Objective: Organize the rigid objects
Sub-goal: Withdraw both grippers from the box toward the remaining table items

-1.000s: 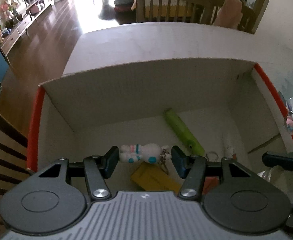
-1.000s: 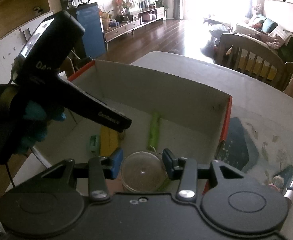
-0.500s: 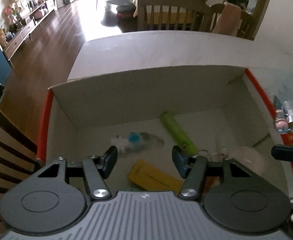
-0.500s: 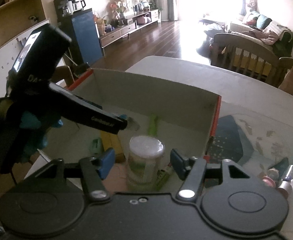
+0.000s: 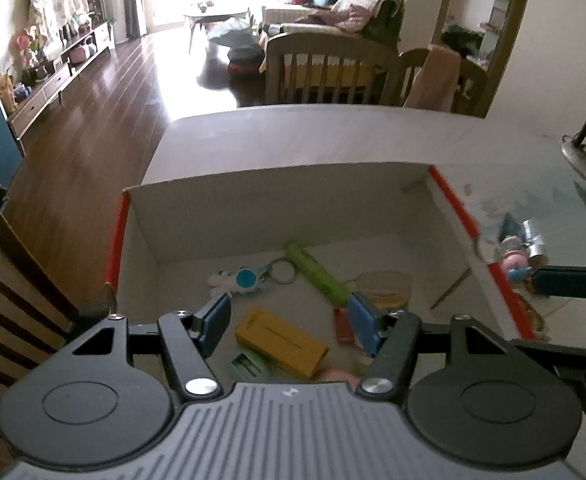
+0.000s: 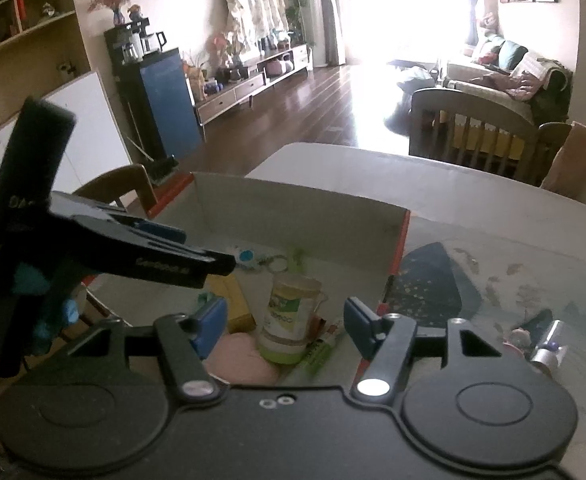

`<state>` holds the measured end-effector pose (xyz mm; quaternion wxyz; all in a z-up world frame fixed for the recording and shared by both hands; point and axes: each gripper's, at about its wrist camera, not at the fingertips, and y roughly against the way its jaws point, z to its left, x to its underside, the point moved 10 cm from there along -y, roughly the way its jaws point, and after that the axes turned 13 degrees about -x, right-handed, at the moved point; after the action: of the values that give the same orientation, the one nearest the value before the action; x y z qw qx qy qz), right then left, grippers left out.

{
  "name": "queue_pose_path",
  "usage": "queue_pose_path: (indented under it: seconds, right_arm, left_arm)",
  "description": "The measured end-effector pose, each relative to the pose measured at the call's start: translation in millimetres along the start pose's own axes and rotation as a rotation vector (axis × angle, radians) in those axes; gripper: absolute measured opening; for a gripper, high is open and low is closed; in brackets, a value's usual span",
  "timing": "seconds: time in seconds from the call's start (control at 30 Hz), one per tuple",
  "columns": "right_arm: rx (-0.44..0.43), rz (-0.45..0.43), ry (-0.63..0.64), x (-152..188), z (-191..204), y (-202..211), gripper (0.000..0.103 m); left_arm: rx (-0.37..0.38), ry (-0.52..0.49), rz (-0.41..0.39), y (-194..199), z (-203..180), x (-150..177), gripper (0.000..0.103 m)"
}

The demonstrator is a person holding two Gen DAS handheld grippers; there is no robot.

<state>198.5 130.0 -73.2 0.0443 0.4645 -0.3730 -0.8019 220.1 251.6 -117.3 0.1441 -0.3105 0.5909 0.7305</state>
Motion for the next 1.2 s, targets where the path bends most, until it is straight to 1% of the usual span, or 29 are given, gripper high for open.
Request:
queue_pose_path:
  seconds: [0.43,0.47,0.5,0.53,0.73,0.8,0.87,1.07,1.13,1.17,1.2]
  right_arm:
    - [-0.015,-0.082,-0.042,3.3,-1.4,45.0,0.073]
    - [-0.017,-0.088,-0.043,3.9,-1.4,48.6,0.074]
    - [-0.015,-0.094,-0.042,4.8,-1.9,52.6,0.075]
    - [-0.013,-0.1,-0.042,5.5,-3.1,56.7,0.076]
    - [-0.003,-0.146,-0.057,12.6,-14.0,84.8,0.088]
    - [0.004,-0.157,-0.064,16.4,-21.9,94.5,0.093]
    - [0.022,-0.167,-0.074,19.6,-30.2,103.2,0.097]
    - [0.061,-0.181,-0.099,33.5,-61.2,123.8,0.099]
    - [0.073,-0.181,-0.105,38.0,-73.8,130.0,0.099]
    - [0.076,-0.181,-0.111,40.3,-80.8,133.5,0.099]
    - [0.082,-0.182,-0.117,42.7,-88.1,136.8,0.099]
  left_arm:
    - [0.056,0.02,-0.104,63.1,-25.5,-4.2,0.064]
    - [0.061,0.023,-0.109,67.6,-27.8,-4.0,0.067]
    - [0.062,0.025,-0.115,72.0,-29.8,-3.8,0.072]
    - [0.062,0.028,-0.122,75.8,-32.2,-3.9,0.074]
    - [0.084,0.035,-0.163,96.4,-54.3,-3.1,0.075]
    - [0.097,0.038,-0.17,100.7,-64.7,-2.7,0.082]
    - [0.109,0.036,-0.181,104.6,-76.0,-2.4,0.083]
    - [0.136,0.03,-0.177,104.0,-112.0,-0.2,0.084]
    - [0.143,0.027,-0.178,102.7,-125.3,-0.6,0.085]
    - [0.141,0.025,-0.18,101.8,-131.0,-0.2,0.09]
    - [0.135,0.025,-0.182,100.4,-137.3,-0.4,0.097]
